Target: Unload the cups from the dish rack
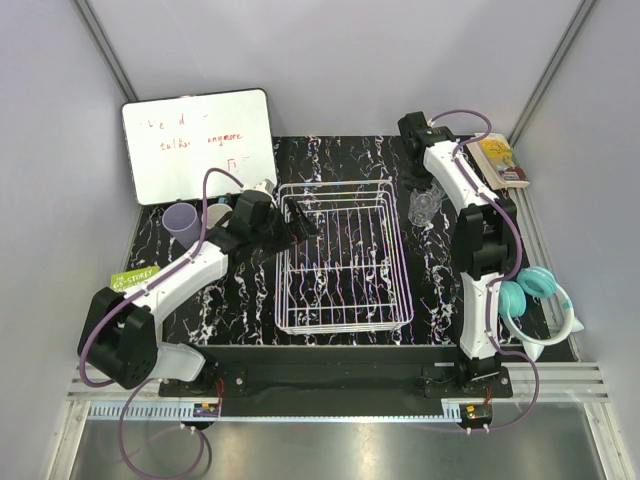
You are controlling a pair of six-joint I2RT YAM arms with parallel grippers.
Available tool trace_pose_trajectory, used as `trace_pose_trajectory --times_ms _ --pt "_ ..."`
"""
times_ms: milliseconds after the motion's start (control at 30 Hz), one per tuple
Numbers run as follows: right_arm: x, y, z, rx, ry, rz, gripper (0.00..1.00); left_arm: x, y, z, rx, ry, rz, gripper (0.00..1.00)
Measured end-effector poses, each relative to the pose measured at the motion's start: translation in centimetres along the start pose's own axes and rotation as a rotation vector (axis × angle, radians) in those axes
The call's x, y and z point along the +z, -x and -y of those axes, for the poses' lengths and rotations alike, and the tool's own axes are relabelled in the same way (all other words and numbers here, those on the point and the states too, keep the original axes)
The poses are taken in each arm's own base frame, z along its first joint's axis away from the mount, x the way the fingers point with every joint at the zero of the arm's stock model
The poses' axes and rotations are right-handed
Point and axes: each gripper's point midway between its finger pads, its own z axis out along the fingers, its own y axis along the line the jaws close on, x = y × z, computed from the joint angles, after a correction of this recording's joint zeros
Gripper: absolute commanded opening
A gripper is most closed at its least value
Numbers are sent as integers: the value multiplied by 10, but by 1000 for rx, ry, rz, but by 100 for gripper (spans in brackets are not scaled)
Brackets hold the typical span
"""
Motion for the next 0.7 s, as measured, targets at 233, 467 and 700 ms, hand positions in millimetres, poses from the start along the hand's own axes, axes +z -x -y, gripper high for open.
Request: trace_pose_trajectory --times_ms 233,467,700 --pt "-2 4 -2 -3 12 16 61 0 -4 3 8 -5 -7 99" --pt "-33 17 -1 26 78 83 76 1 -7 5 22 -5 -10 99" --pt "-148 21 0 45 357 301 100 -3 -7 2 91 68 10 99"
